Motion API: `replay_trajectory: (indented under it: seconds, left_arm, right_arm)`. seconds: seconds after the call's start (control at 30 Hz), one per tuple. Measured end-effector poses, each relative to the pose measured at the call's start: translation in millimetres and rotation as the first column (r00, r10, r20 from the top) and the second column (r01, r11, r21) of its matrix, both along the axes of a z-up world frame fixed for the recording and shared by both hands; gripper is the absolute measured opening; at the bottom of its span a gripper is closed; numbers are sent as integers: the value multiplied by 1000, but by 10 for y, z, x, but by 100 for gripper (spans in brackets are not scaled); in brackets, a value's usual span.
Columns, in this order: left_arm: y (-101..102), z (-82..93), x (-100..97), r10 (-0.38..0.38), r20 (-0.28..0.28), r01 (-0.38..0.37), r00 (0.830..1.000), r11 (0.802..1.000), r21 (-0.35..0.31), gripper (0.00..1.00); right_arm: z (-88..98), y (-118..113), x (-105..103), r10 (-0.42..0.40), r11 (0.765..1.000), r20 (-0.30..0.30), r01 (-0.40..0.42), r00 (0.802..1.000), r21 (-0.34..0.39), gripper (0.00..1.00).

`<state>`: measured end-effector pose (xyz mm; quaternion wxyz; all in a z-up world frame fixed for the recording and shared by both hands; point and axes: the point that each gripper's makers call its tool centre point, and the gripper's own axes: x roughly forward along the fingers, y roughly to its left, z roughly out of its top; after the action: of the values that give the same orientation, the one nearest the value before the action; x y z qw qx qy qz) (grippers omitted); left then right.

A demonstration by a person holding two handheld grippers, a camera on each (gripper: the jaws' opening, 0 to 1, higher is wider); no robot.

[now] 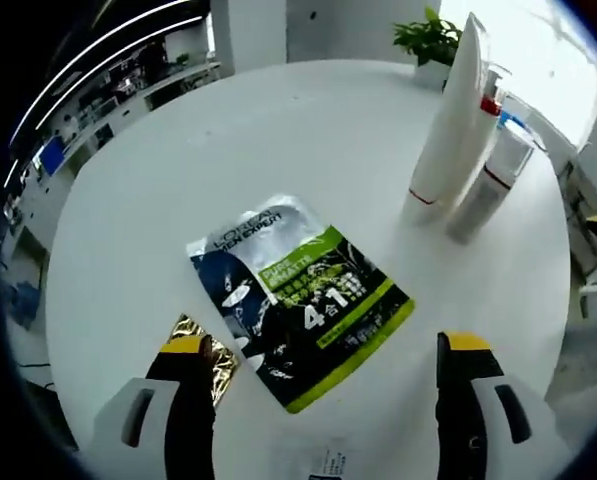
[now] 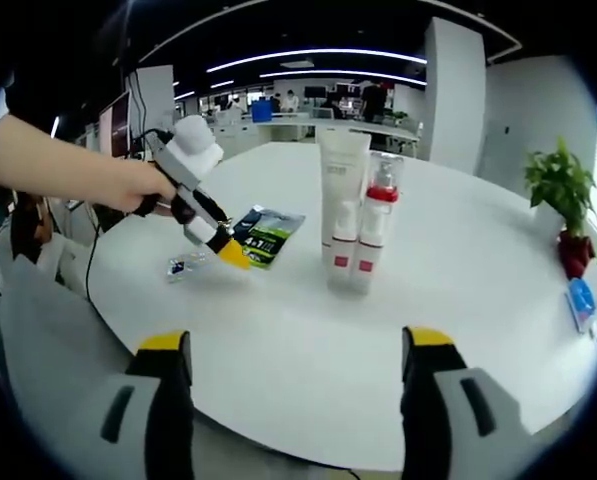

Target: Arrange the skincare products in the storage area until every visible bottle or jar stands upright without overlapping.

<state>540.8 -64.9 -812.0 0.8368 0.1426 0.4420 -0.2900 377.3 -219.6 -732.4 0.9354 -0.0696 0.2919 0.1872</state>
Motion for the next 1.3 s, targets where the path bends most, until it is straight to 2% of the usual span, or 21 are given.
replay_trajectory:
  seconds: [0.23,0.37,0.53,0.73,0.9,1.17,1.3]
  left_arm:
    - [-120,-31,185,84,-38,-85,996,996,-17,92]
    - [-134,-37,297,199,-79,-203,977,978,-41,92]
    - [-45,-92,407,265,-57,-263,963,964,26,96]
    - [-117,-129,460,278,-61,-276,959,960,39,95]
    - [-119,-213,433,307,-99,-304,946,952,47,93]
    - [-80,-178,425,288,-70,-284,955,957,62,87]
    - [-38,-139,445,287,-57,-284,956,957,53,79]
  right_arm:
    - [-8,-9,1,-6,1000,-2,6,1000,-5,86]
    - [-9,-25,4,-13,1000,0,13,1000,-17,85]
    - [2,-47,13,-26,1000,6,26,1000,-17,85]
    - [6,-64,19,-37,999,8,37,999,-17,85]
    - [7,-78,27,-45,999,9,45,999,-15,85]
    - [6,-75,25,-47,999,7,47,999,-15,84]
    - [3,-75,22,-47,999,5,47,999,-14,84]
